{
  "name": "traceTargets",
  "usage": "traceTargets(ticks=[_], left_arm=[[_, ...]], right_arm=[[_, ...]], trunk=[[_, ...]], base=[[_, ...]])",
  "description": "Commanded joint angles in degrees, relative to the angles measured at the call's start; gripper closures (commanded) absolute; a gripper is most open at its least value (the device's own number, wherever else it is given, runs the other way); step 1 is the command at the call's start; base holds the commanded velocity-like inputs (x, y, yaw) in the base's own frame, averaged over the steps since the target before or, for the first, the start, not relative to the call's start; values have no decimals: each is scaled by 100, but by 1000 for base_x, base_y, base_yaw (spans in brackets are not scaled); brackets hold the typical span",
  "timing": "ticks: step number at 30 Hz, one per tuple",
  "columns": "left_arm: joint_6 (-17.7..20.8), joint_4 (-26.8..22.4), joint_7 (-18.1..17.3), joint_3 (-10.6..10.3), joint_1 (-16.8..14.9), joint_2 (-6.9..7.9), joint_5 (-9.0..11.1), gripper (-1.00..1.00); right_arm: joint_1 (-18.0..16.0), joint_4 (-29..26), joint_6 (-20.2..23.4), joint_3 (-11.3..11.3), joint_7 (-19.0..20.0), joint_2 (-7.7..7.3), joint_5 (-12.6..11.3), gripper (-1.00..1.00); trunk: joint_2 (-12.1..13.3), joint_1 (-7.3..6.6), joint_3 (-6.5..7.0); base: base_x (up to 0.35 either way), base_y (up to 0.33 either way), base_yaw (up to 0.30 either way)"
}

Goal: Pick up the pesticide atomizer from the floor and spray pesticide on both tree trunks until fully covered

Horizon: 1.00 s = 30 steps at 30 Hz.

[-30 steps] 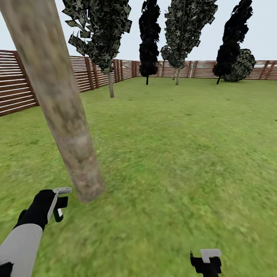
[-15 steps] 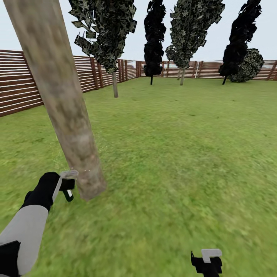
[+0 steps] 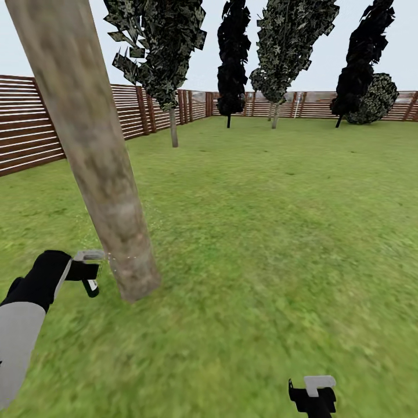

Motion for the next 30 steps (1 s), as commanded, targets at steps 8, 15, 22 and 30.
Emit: traceTargets(ticks=[8,15,22,30], left_arm=[[2,-28,-8,-1,28,-26,76,100],[2,-30,-5,17,5,-26,80,100],[-6,-30,4,42,18,-26,72,100],[-14,-23,21,61,41,-49,68,100]], right_arm=[[0,0,8,0,2,4,0,-100],[0,0,9,0,9,9,0,-100],[0,0,9,0,8,21,0,-100],[0,0,9,3,6,26,0,-100]], trunk=[[0,0,0],[0,0,0],[0,0,0],[0,0,0]], base=[[107,-169,0],[-14,-275,0],[48,-276,76],[163,-236,273]])
